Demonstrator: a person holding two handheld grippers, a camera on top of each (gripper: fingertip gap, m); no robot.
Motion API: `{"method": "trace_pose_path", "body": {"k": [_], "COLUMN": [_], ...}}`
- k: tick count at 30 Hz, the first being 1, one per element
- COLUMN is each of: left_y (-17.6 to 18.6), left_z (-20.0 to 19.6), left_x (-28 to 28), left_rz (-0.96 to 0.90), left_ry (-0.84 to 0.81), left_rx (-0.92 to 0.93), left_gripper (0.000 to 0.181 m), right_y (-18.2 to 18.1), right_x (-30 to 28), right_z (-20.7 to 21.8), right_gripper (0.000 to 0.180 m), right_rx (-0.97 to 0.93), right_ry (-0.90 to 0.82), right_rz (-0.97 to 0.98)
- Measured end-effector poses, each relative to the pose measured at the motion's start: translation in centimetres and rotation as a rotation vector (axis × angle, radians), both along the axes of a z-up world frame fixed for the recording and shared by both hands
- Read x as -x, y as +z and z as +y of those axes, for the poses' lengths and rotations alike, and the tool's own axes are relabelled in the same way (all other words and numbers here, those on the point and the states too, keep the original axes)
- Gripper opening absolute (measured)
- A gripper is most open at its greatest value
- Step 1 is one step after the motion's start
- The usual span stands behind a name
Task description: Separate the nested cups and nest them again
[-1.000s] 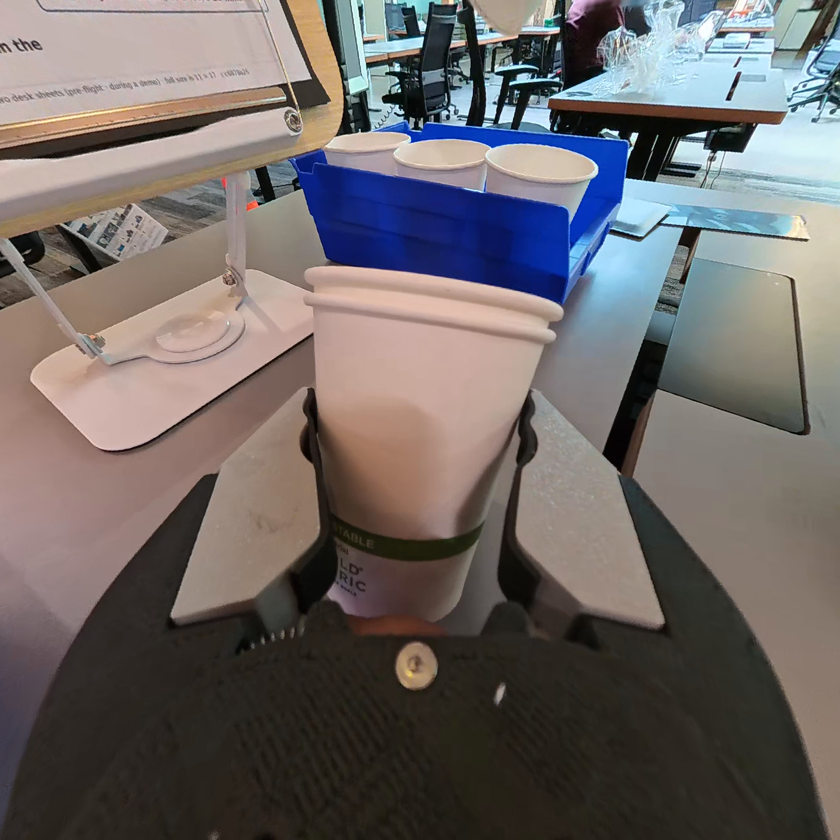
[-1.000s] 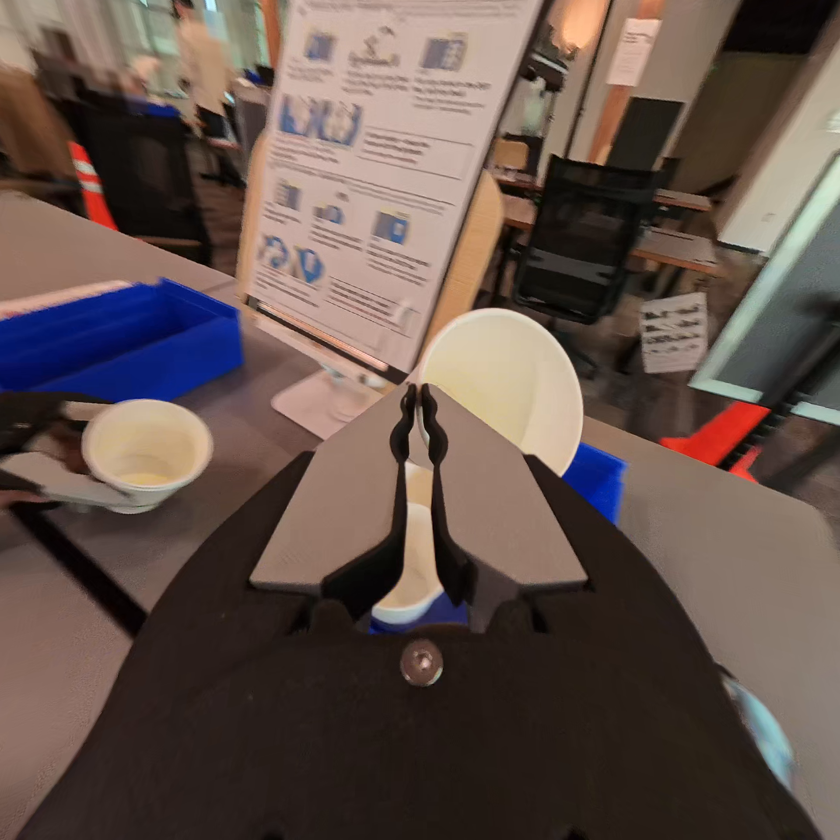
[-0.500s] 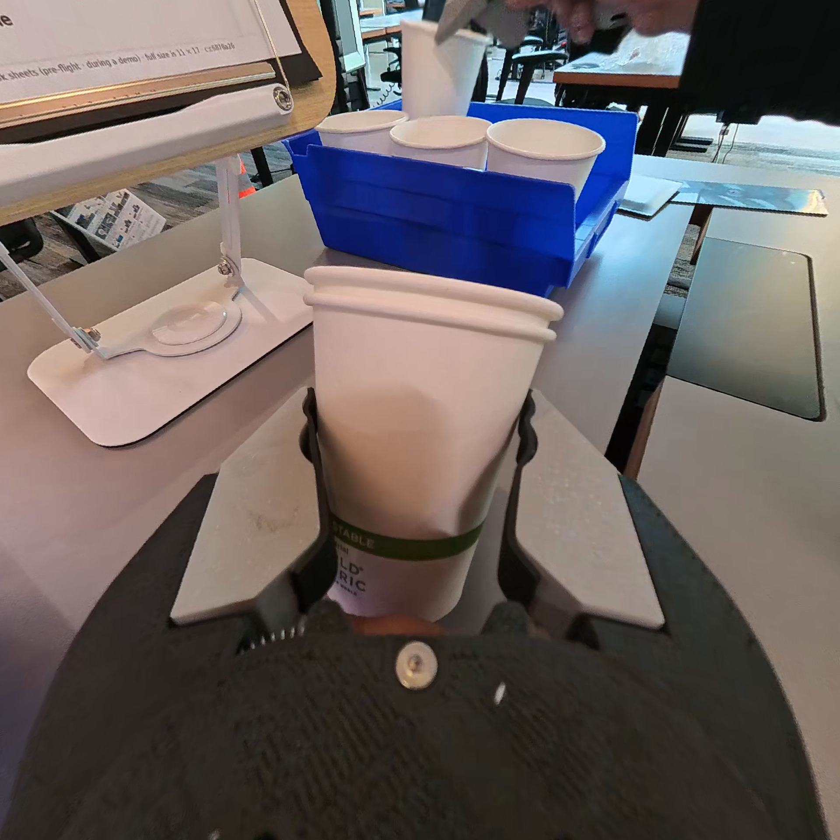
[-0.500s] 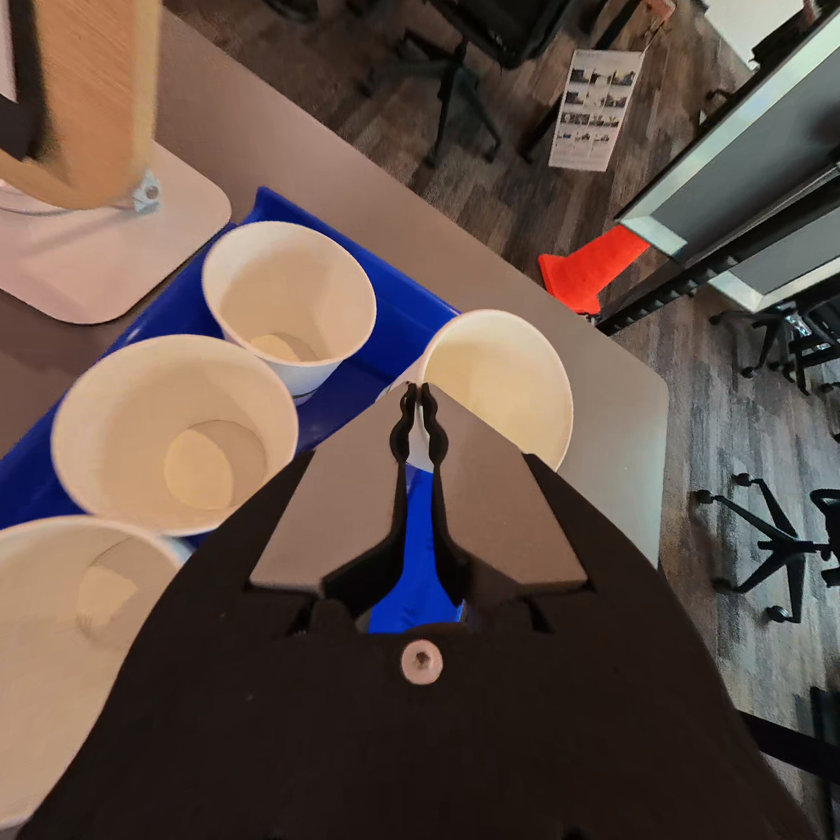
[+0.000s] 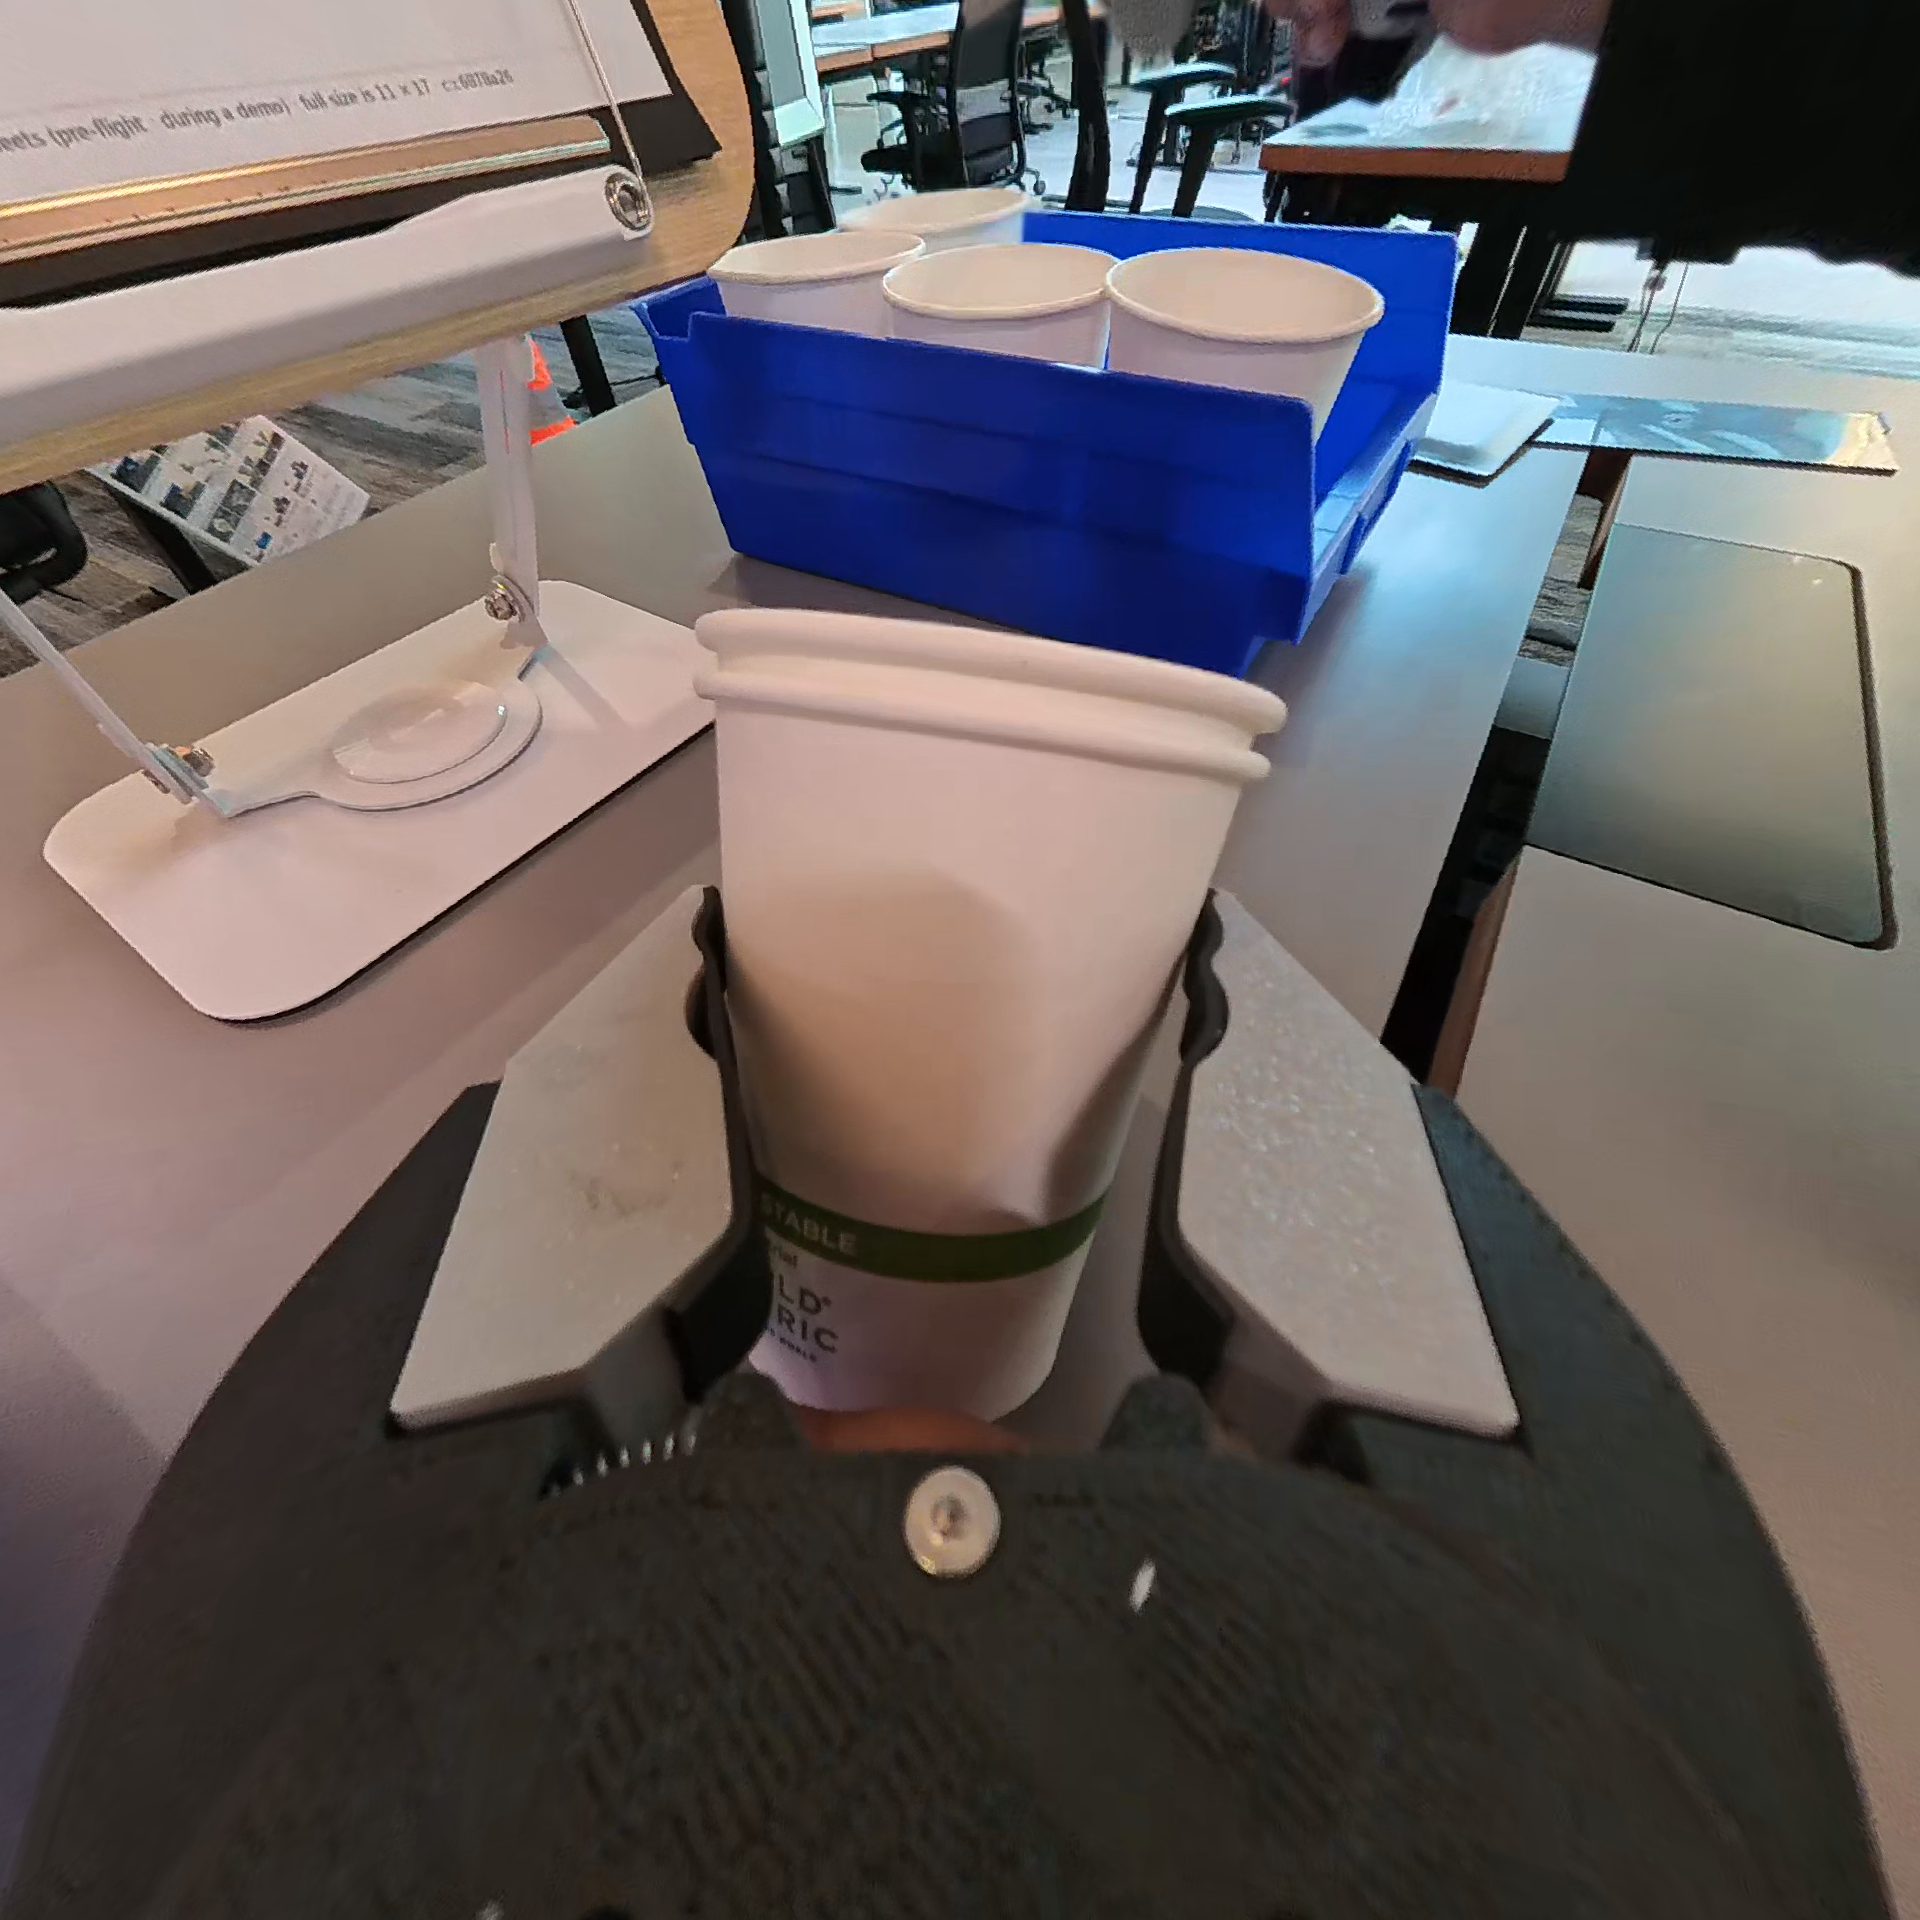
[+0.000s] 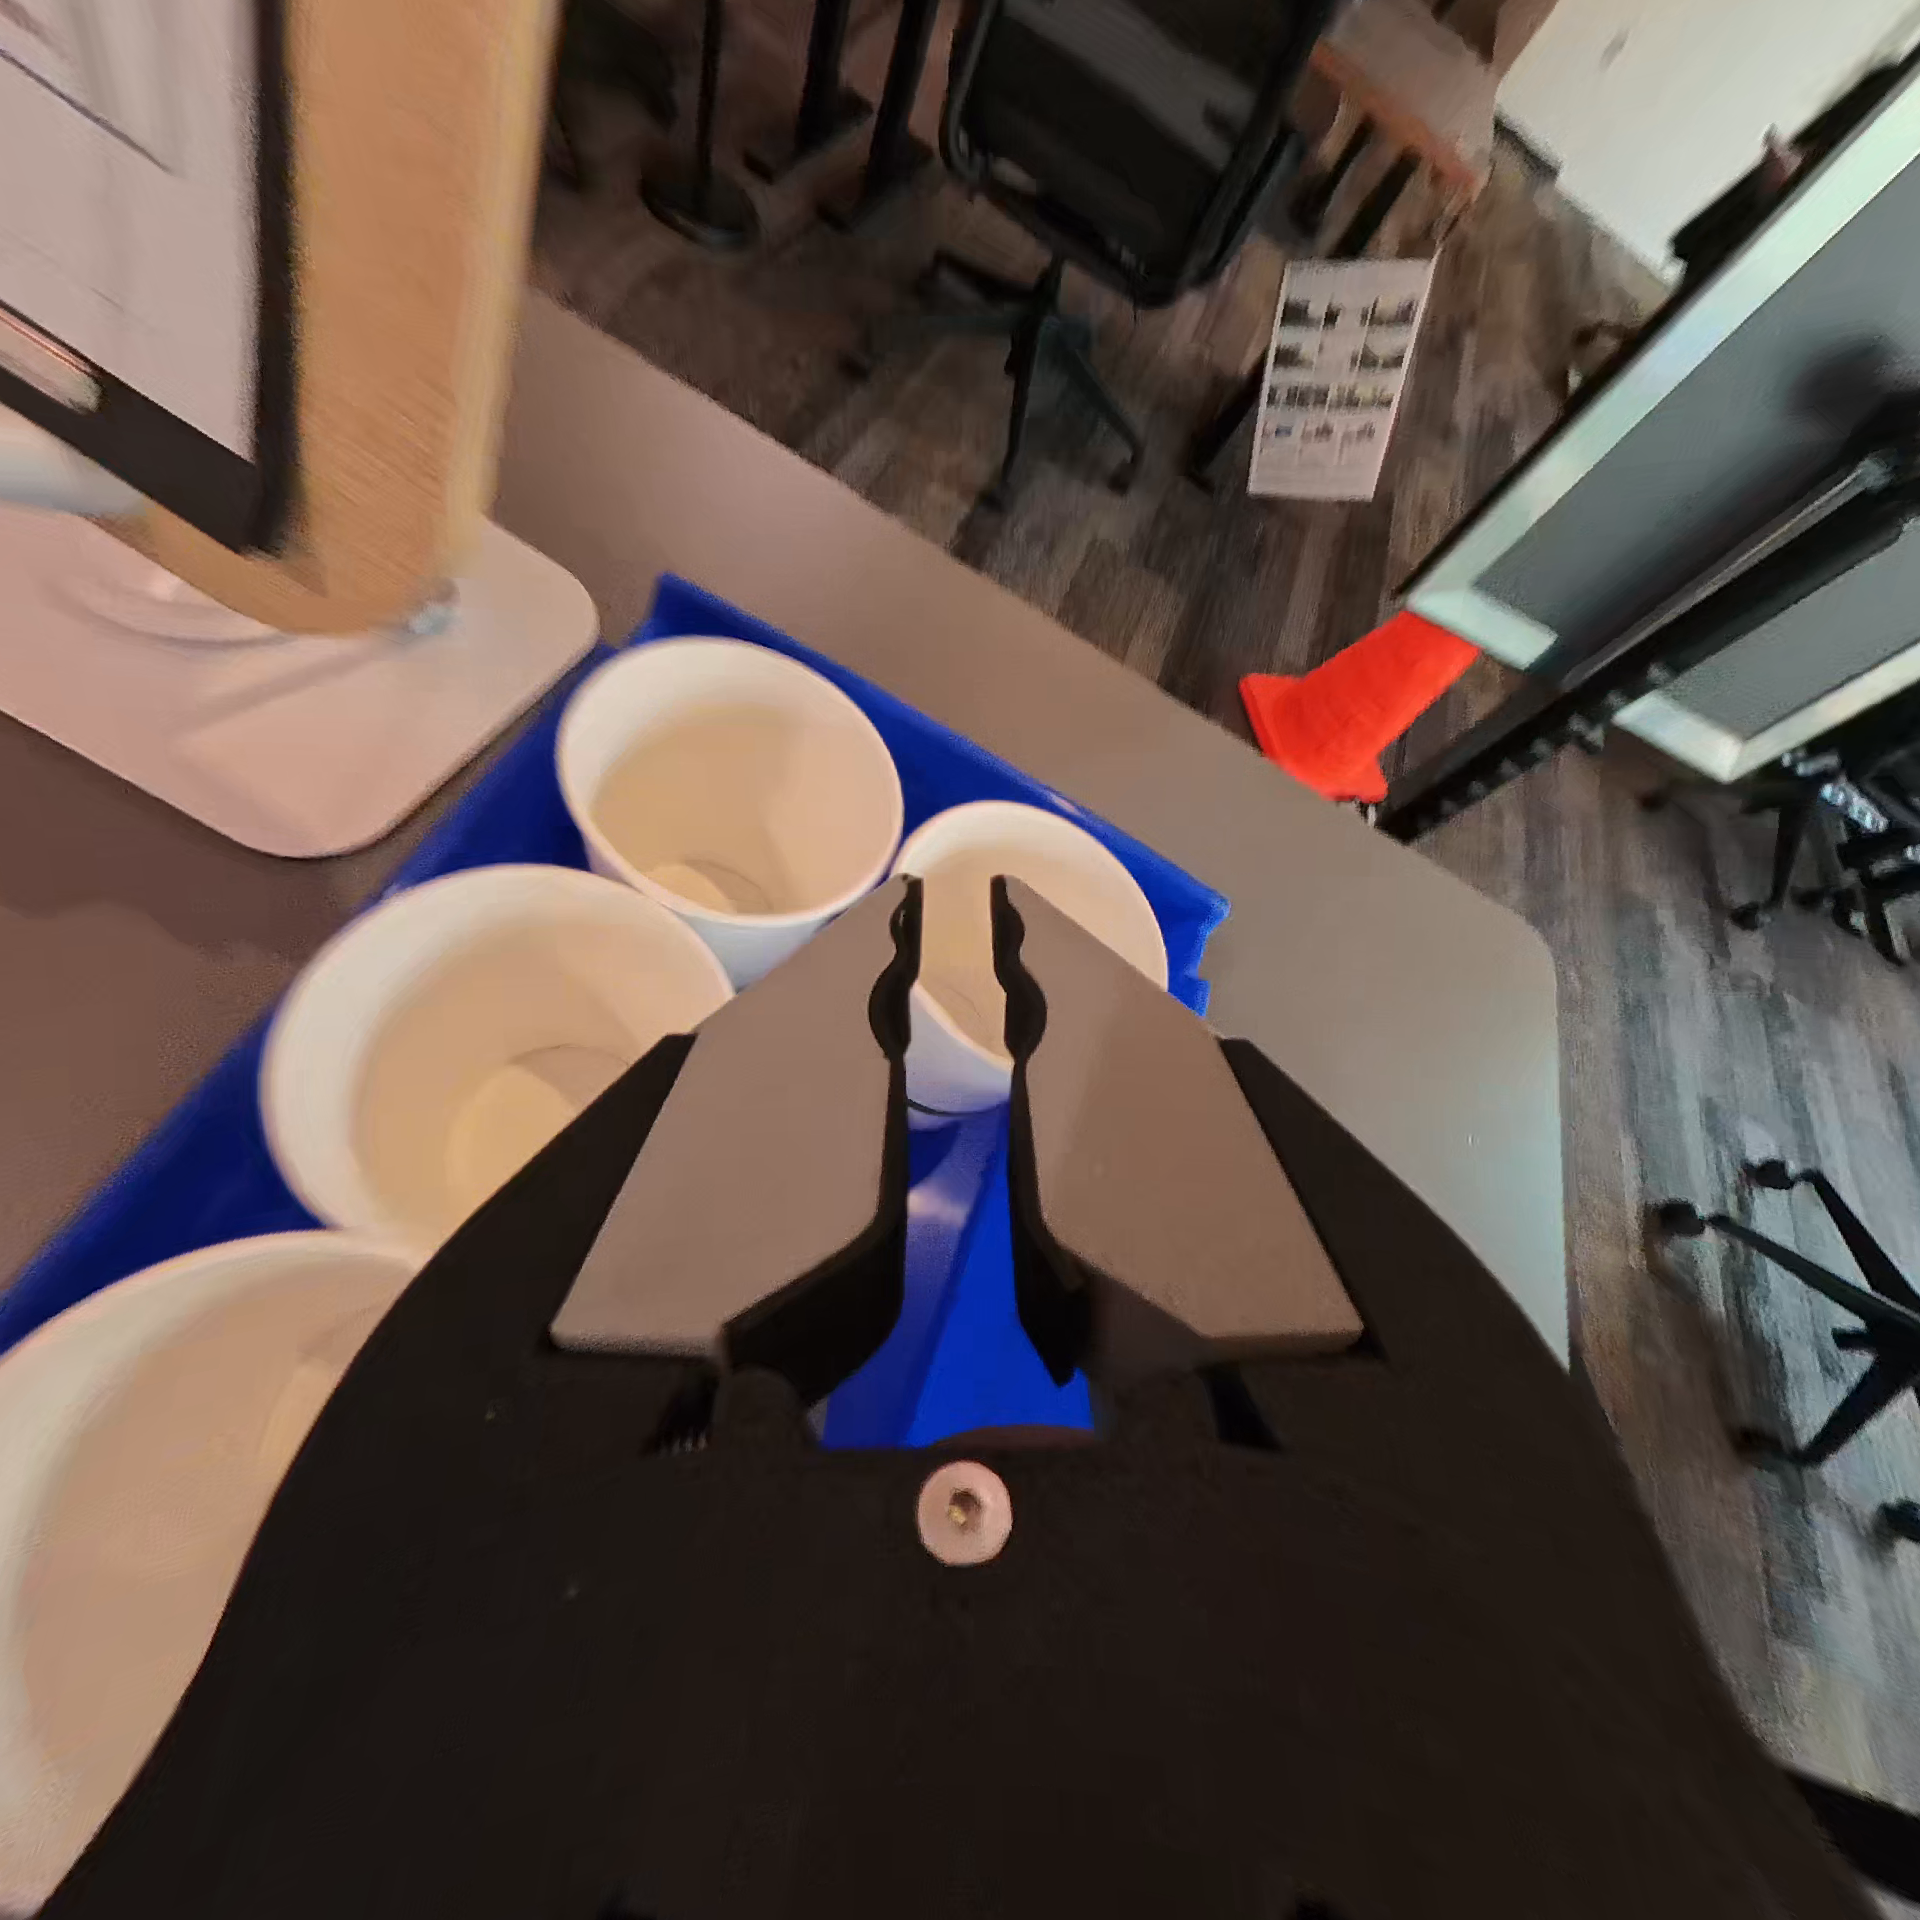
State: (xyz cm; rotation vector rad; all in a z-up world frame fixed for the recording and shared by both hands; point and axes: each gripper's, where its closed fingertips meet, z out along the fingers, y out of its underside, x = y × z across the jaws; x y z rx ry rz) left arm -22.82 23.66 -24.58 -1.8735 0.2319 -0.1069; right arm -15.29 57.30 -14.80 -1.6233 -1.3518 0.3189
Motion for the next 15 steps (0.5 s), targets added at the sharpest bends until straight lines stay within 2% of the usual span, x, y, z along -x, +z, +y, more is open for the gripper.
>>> {"method": "trace_pose_path", "body": {"k": [3,6,8,10,13,15], "left_y": [0.2,0.6,0.8,0.7,0.5,0.4], "left_z": [-0.1,-0.1,-0.2,-0.2,-0.2,-0.1], "left_x": [0.0,-0.1,-0.4,-0.7,-1.1,-1.1], "left_rz": [-0.005,-0.012,-0.007,0.0,0.016,0.024], "left_ry": [0.0,-0.003,-0.01,-0.021,-0.036,-0.034], "left_rx": [-0.006,-0.019,-0.027,-0.027,-0.023,-0.023], "left_gripper": [0.087,0.087,0.087,0.088,0.088,0.088], "right_y": [4.3,6.2,5.2,3.5,0.7,-1.3], "right_x": [0.1,0.1,0.2,0.6,2.0,3.3], "right_z": [-6.2,-16.4,-23.5,-28.7,-34.4,-36.5], "right_gripper": [0.008,0.007,0.007,0.006,0.007,0.007], "right_rx": [0.018,0.054,0.095,0.114,0.195,0.222], "right_ry": [0.139,0.39,0.554,0.652,0.748,0.777], "right_rz": [0.153,0.202,0.172,0.154,0.147,0.118]}}
